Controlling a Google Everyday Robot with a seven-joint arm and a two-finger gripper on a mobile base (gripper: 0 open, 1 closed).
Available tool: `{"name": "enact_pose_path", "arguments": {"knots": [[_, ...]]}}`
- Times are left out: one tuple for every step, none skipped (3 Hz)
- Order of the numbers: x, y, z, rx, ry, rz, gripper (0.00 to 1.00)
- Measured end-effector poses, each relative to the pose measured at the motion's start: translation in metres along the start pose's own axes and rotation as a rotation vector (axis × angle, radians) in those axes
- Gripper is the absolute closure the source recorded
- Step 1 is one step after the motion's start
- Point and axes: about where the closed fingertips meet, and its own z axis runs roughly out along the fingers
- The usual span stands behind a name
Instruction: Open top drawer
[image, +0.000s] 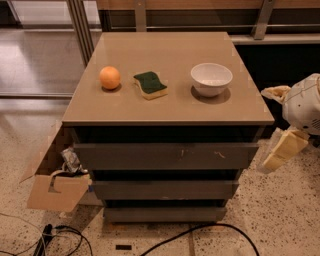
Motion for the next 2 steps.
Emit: {"name": "enact_pose_path", "arguments": {"knots": [[-0.001, 0.006, 0.005, 0.005, -0.003, -0.001, 0.00], [-0.004, 0.029, 0.049, -0.039, -0.055, 0.041, 0.00]]}}
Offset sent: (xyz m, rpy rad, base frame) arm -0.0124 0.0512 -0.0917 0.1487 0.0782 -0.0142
